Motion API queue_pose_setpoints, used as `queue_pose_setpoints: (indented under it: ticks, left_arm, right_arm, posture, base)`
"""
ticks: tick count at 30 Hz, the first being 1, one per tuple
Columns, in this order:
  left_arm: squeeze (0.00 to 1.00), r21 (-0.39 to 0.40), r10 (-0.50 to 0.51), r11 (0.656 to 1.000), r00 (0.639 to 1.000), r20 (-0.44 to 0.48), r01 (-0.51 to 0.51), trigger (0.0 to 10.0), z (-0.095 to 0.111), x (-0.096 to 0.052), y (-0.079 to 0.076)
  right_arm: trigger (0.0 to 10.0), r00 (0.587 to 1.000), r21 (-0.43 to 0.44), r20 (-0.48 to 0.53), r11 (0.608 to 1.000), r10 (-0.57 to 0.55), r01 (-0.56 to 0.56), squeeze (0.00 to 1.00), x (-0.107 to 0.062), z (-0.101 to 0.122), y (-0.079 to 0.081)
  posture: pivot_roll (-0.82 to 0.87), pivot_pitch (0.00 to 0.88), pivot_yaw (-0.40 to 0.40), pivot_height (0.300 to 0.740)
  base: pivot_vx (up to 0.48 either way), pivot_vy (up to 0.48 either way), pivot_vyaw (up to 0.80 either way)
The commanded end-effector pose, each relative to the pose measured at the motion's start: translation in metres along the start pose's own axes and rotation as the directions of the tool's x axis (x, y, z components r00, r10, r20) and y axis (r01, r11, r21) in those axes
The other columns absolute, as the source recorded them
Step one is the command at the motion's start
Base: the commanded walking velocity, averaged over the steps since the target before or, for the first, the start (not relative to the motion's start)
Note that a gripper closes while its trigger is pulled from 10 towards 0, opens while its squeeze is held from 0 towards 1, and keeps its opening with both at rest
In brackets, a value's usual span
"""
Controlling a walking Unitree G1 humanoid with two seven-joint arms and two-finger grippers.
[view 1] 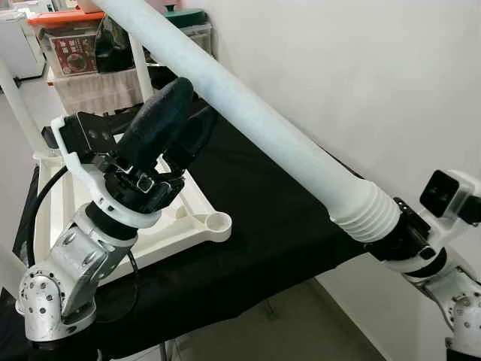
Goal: Building children table
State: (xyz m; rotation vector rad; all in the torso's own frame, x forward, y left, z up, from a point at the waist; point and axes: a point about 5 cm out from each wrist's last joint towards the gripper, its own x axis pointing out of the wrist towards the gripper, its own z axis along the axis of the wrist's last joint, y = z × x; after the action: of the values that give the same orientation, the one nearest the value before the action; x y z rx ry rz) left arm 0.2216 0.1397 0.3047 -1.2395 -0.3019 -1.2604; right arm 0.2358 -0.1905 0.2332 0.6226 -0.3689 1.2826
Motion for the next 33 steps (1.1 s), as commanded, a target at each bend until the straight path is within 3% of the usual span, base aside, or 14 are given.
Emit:
queue_pose_setpoints:
  ticks: [1,9,17,18,19,33]
  left_arm:
    - [0.0,-0.002,0.007,1.0,1.0,-0.011,-0.007,10.0,-0.001,0.0,-0.001]
    - [0.0,0.007,0.024,1.0,1.0,0.002,-0.024,10.0,0.0,0.0,0.001]
    - [0.0,0.014,0.022,1.0,1.0,0.005,-0.022,10.0,0.002,-0.001,0.001]
    - [0.0,0.015,0.011,1.0,1.0,0.01,-0.012,8.9,0.003,-0.001,0.0]
    - [0.0,0.01,-0.003,1.0,1.0,0.026,0.003,0.0,0.005,-0.002,-0.003]
    - [0.0,0.005,-0.05,0.999,0.998,0.032,0.05,0.0,0.004,-0.007,-0.009]
  right_arm:
    - [10.0,0.999,0.017,-0.005,0.998,0.054,-0.053,0.0,0.005,-0.002,0.003]
    - [10.0,0.994,0.045,-0.047,0.994,0.1,-0.098,0.0,0.006,-0.008,0.008]
    - [10.0,0.98,0.051,-0.177,0.995,0.093,-0.085,0.0,0.003,-0.025,0.008]
    - [10.0,0.98,0.053,-0.179,0.995,0.093,-0.084,0.0,0.003,-0.026,0.008]
    - [10.0,0.98,0.054,-0.177,0.995,0.09,-0.082,0.0,0.004,-0.026,0.008]
    - [10.0,0.977,0.034,-0.202,0.998,0.068,-0.062,0.0,0.001,-0.029,0.004]
  posture:
    - [-0.04,0.0,0.011,0.74]
    - [-0.04,0.0,0.012,0.74]
    - [-0.04,0.0,0.012,0.74]
    - [-0.04,0.0,0.012,0.74]
    - [-0.04,0.0,0.013,0.74]
    - [-0.04,0.0,0.008,0.74]
  base:
    - [0.0,0.0,0.0]
    - [0.0,0.0,0.0]
    - [0.0,0.0,0.0]
    - [0.0,0.0,0.0]
    - [0.0,0.0,0.0]
    - [0.0,0.0,0.0]
